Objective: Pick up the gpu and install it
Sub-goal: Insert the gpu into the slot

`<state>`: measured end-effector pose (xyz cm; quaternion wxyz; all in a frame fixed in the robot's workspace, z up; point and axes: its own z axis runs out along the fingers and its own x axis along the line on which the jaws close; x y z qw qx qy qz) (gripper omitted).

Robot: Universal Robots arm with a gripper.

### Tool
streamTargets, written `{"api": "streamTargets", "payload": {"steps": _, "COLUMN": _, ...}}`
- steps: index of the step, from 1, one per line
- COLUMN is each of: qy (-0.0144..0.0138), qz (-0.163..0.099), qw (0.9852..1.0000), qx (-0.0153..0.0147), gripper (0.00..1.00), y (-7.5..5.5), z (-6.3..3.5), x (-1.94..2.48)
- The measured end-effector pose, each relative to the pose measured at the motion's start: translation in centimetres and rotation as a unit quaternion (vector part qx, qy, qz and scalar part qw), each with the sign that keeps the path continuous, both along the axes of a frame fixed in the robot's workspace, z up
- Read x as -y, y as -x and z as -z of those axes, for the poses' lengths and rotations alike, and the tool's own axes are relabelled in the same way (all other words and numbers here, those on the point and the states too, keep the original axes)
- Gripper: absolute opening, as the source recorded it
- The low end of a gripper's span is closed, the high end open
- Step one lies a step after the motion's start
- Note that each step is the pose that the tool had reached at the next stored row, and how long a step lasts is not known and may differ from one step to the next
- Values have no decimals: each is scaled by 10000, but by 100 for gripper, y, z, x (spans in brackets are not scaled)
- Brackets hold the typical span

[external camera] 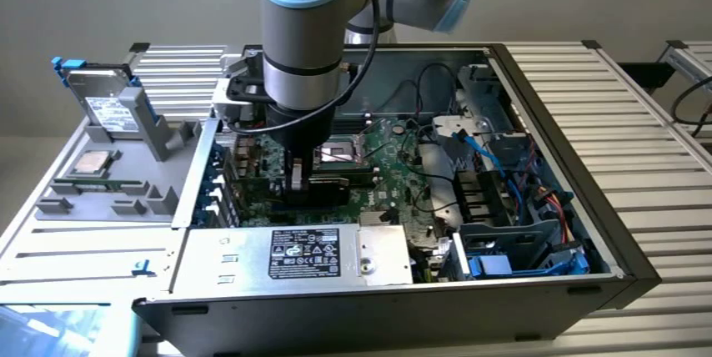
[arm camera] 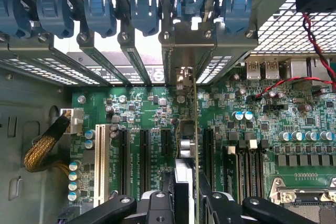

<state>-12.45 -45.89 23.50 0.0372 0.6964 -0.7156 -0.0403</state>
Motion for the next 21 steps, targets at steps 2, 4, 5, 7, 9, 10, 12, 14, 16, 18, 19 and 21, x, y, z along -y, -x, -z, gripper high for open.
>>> {"api": "streamTargets", "payload": {"steps": 2, "qy": 0, "qz": 0, "qw": 10000, "qx": 0, "gripper": 28, "y": 1, "z": 0, "x": 0}}
{"api": "streamTargets", "payload": {"steps": 4, "qy": 0, "qz": 0, "qw": 10000, "qx": 0, "gripper": 28, "y": 1, "z": 0, "x": 0}}
{"api": "streamTargets", "payload": {"steps": 5, "qy": 0, "qz": 0, "qw": 10000, "qx": 0, "gripper": 28, "y": 1, "z": 0, "x": 0}}
{"api": "streamTargets", "payload": {"steps": 7, "qy": 0, "qz": 0, "qw": 10000, "qx": 1, "gripper": 28, "y": 1, "z": 0, "x": 0}}
{"api": "streamTargets", "payload": {"steps": 9, "qy": 0, "qz": 0, "qw": 10000, "qx": 3, "gripper": 28, "y": 1, "z": 0, "x": 0}}
{"api": "streamTargets", "payload": {"steps": 10, "qy": -2, "qz": 2, "qw": 10000, "qx": 3, "gripper": 30, "y": 2, "z": 1, "x": 0}}
{"api": "streamTargets", "payload": {"steps": 12, "qy": -4, "qz": 5, "qw": 10000, "qx": 6, "gripper": 36, "y": 5, "z": 3, "x": -1}}
{"api": "streamTargets", "payload": {"steps": 14, "qy": 0, "qz": 1, "qw": 10000, "qx": 6, "gripper": 43, "y": 1, "z": -1, "x": 0}}
{"api": "streamTargets", "payload": {"steps": 16, "qy": 1, "qz": 1, "qw": 10000, "qx": 6, "gripper": 43, "y": 1, "z": -19, "x": 0}}
{"api": "streamTargets", "payload": {"steps": 18, "qy": 0, "qz": 1, "qw": 10000, "qx": 5, "gripper": 43, "y": 1, "z": -101, "x": 0}}
{"api": "streamTargets", "payload": {"steps": 19, "qy": 0, "qz": 1, "qw": 10000, "qx": 6, "gripper": 43, "y": 1, "z": -145, "x": 0}}
{"api": "streamTargets", "payload": {"steps": 21, "qy": 0, "qz": 1, "qw": 10000, "qx": 6, "gripper": 43, "y": 1, "z": -238, "x": 0}}
